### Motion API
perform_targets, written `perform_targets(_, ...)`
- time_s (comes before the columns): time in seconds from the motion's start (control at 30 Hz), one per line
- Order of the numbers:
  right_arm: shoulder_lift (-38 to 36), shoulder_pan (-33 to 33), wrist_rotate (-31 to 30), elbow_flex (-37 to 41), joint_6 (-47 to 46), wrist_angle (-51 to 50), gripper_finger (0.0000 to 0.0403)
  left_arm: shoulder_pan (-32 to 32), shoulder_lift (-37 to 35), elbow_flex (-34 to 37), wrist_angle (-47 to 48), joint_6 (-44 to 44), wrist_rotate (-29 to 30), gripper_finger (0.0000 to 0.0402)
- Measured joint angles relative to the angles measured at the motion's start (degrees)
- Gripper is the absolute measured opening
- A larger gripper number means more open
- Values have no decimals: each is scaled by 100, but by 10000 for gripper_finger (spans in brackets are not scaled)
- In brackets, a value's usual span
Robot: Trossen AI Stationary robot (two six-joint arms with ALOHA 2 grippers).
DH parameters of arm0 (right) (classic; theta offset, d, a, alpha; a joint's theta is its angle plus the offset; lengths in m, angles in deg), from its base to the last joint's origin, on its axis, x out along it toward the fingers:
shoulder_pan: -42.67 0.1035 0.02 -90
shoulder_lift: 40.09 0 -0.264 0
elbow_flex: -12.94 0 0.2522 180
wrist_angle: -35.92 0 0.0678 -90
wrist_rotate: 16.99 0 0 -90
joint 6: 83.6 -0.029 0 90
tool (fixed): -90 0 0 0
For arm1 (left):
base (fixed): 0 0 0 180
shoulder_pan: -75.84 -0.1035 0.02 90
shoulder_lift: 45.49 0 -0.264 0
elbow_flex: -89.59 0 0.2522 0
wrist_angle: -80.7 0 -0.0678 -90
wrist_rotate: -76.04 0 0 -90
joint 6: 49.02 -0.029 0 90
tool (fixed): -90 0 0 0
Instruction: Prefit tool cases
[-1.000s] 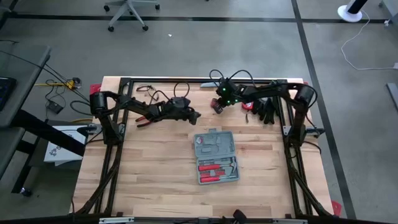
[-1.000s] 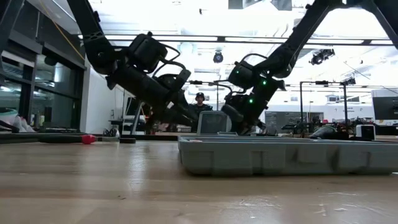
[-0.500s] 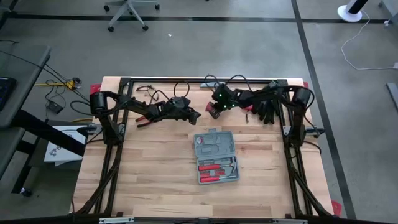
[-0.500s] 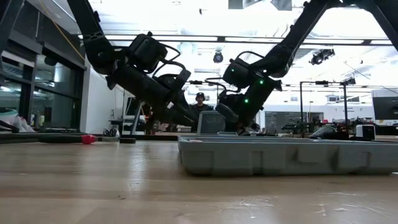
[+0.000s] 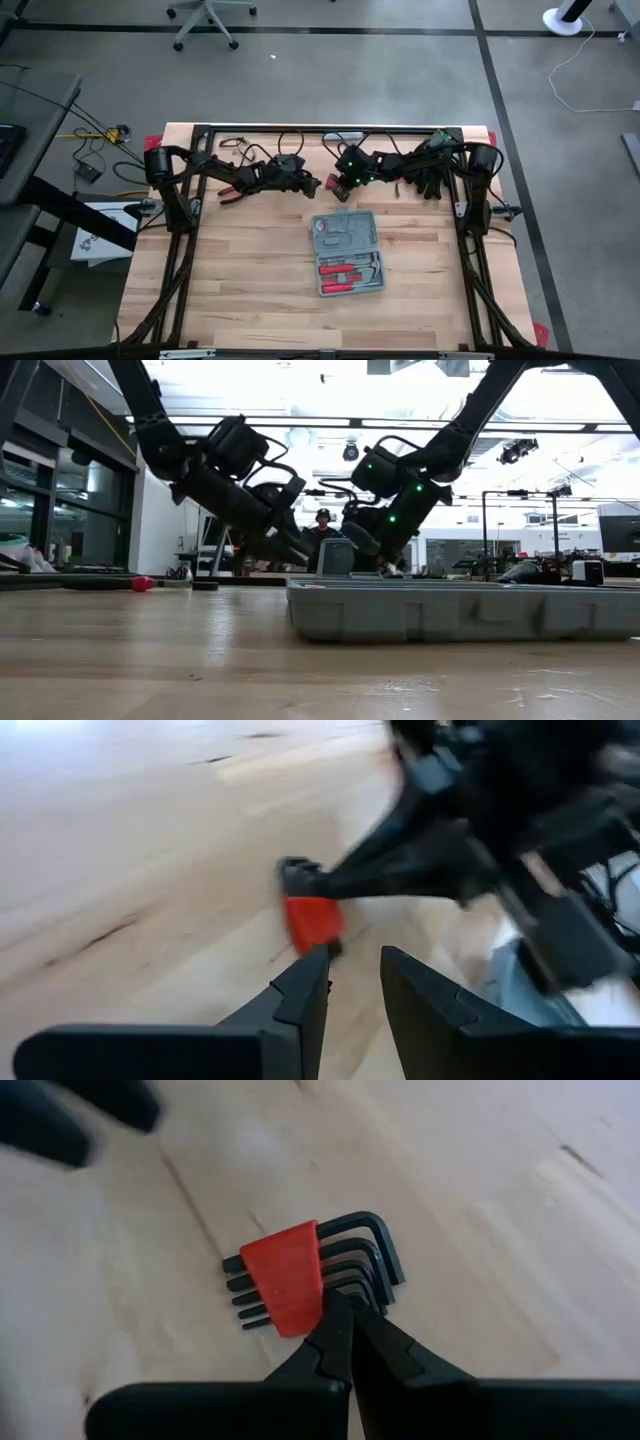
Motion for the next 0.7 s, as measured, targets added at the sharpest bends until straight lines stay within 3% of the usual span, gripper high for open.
perform_targets(0.33,10,51,210,8,-14,194,0,-79,62,-62,582,308,-228,88)
perform_targets(0.5,13,51,206,10,-13,264,0,16,587,-568,616,324,-379,88)
perform_targets(0.7,13,45,198,8,5,231,0,-63,1014,-1161,1450,286,-360,88)
